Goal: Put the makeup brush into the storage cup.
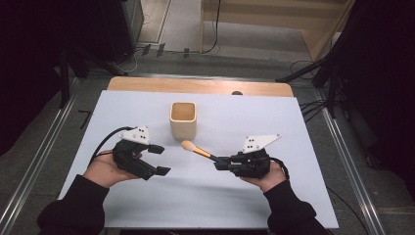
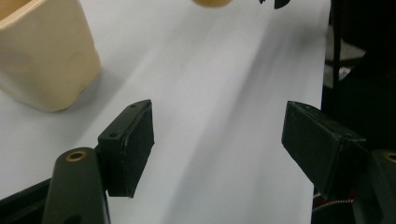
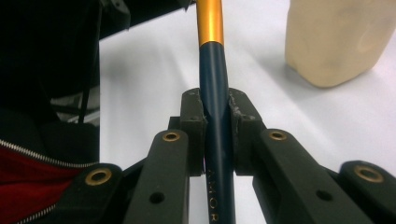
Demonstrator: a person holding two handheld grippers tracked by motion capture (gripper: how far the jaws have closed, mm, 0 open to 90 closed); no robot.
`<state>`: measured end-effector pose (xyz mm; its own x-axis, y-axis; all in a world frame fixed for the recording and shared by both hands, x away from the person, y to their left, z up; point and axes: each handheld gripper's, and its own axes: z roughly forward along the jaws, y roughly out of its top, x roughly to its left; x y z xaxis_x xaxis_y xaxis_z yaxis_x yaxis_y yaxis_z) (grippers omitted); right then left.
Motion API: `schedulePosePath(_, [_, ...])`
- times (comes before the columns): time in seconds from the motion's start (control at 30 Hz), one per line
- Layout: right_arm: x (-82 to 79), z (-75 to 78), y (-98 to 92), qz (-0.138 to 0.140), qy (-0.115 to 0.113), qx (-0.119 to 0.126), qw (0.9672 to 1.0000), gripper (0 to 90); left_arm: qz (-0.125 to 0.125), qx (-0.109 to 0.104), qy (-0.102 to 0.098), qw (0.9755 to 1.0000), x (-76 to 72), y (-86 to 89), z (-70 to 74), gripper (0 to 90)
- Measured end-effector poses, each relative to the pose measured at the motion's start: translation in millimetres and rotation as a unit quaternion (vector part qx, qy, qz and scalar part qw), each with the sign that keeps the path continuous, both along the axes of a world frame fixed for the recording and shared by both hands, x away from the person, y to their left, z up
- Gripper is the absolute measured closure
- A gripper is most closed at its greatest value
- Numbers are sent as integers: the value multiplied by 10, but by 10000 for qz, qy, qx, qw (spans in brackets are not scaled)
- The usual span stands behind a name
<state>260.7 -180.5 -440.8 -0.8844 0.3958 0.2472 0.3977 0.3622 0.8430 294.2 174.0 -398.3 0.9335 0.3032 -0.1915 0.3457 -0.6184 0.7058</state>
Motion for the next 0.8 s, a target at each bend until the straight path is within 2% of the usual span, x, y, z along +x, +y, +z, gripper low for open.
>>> schedulePosePath(0.1, [10,19,-6,-75,-25,168,9998,798,68,-184,74,9998,-6,7,-50,262])
schedulePosePath(0.17, [11,27,-9,-129,-41,200,9997,798,116,-247,95,9996,-17,3,-80,265])
schedulePosePath(0.33, [8,33,-21,-223,-70,262,9994,797,258,-559,98,9981,-63,-2,-150,283])
schedulePosePath(0.57, [-29,50,-111,-461,-89,444,9979,797,352,-785,172,9961,-127,-58,-197,272])
schedulePosePath(0.73, [-37,32,-110,-492,-81,496,9975,797,406,-897,135,9950,-161,-126,-207,258])
schedulePosePath(0.8, [-33,23,-100,-494,-48,515,9974,797,405,-1029,227,9936,-162,-143,-209,250])
